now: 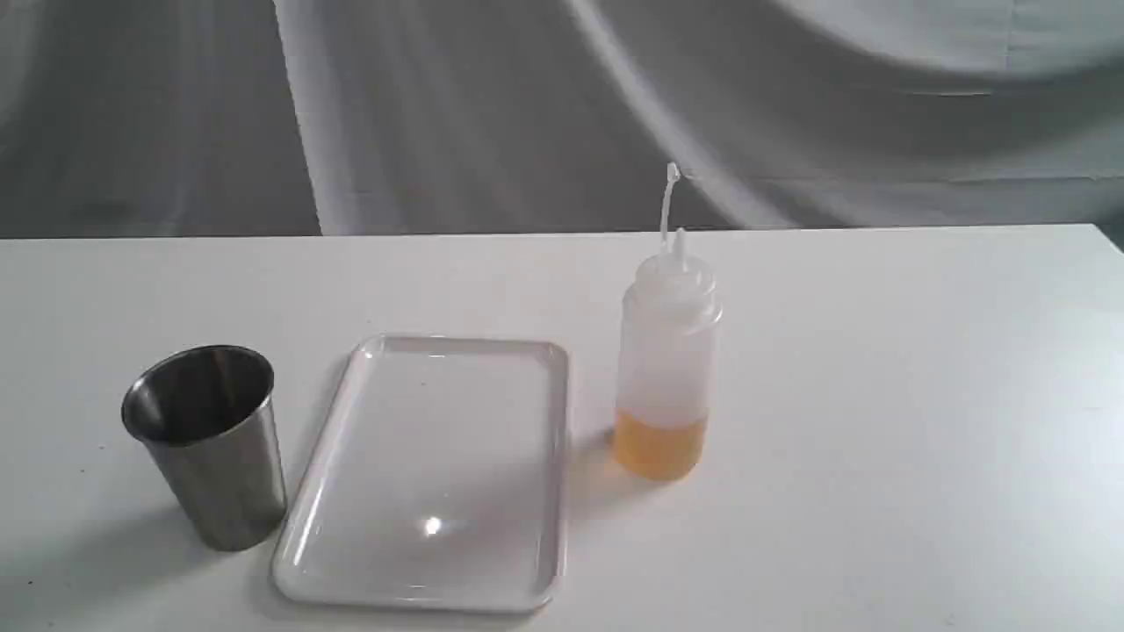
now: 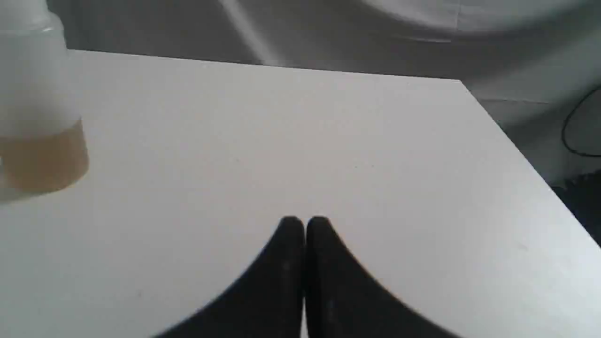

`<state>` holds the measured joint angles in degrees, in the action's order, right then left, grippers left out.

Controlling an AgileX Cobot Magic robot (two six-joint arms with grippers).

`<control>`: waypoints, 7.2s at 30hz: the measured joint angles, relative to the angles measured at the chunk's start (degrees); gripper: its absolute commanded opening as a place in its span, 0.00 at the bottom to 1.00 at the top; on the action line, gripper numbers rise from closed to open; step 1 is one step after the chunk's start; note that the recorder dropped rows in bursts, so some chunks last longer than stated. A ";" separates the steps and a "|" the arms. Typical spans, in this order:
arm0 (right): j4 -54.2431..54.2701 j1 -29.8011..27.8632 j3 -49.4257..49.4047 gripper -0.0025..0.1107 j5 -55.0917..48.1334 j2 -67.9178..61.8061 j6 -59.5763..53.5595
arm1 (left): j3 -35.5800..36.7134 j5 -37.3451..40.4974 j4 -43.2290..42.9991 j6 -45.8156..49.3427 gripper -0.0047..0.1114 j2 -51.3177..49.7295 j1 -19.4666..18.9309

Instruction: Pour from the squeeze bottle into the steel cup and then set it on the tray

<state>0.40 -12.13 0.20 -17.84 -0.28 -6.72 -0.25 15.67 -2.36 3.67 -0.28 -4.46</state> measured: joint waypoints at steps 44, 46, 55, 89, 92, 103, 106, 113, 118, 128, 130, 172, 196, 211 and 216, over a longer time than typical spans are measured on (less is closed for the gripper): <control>37.20 7.01 11.61 0.02 9.41 0.17 -5.60 | 0.00 0.00 0.00 0.00 0.11 0.00 0.00; 37.20 7.01 14.00 0.02 7.76 0.28 -7.08 | 0.00 0.00 0.00 0.00 0.11 0.00 0.00; 42.47 7.01 26.50 0.02 0.66 -3.86 -16.47 | 0.00 0.00 0.00 0.00 0.11 0.00 0.00; 77.12 7.01 54.92 0.02 -25.44 -47.95 -60.24 | 0.00 0.00 0.00 0.00 0.11 0.00 0.00; 79.87 7.01 54.92 0.02 -25.13 -52.06 -63.62 | 0.00 0.00 0.00 0.00 0.11 0.00 0.00; 79.78 7.55 54.92 0.02 -7.01 -57.21 -64.72 | 0.00 0.00 0.00 0.00 0.11 0.00 0.00; 72.26 10.61 54.92 0.02 -0.65 -56.52 -63.31 | 0.00 0.00 0.00 0.00 0.11 0.00 0.00; 42.48 24.92 54.92 0.02 10.58 -55.94 -46.50 | 0.00 0.00 0.00 0.00 0.11 0.00 0.00; 30.78 32.67 54.15 0.02 20.58 -58.94 -28.93 | 0.00 0.00 0.00 0.00 0.11 0.00 0.00; 14.74 38.83 42.72 0.02 46.61 -65.99 -6.17 | 0.00 0.00 0.00 0.00 0.11 0.00 0.00; 13.69 38.83 39.70 0.02 52.02 -67.19 -4.50 | 0.00 0.00 0.00 0.00 0.11 0.00 0.00; 15.82 38.98 25.44 0.02 76.97 -99.31 -3.37 | 0.00 0.00 0.00 0.00 0.11 0.00 0.00; 15.50 38.98 26.32 0.95 74.96 -101.09 -2.74 | 0.00 0.00 0.00 0.00 0.11 0.00 0.00; 14.48 38.98 28.29 0.95 79.65 -106.24 -0.79 | 0.00 0.00 0.00 0.00 0.11 0.00 0.00; 13.46 38.98 32.01 0.95 79.65 -108.59 0.26 | 0.00 0.00 0.00 0.00 0.11 0.00 0.00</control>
<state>13.86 26.84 32.21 61.81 -108.87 -6.47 -0.25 15.67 -2.36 3.67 -0.28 -4.46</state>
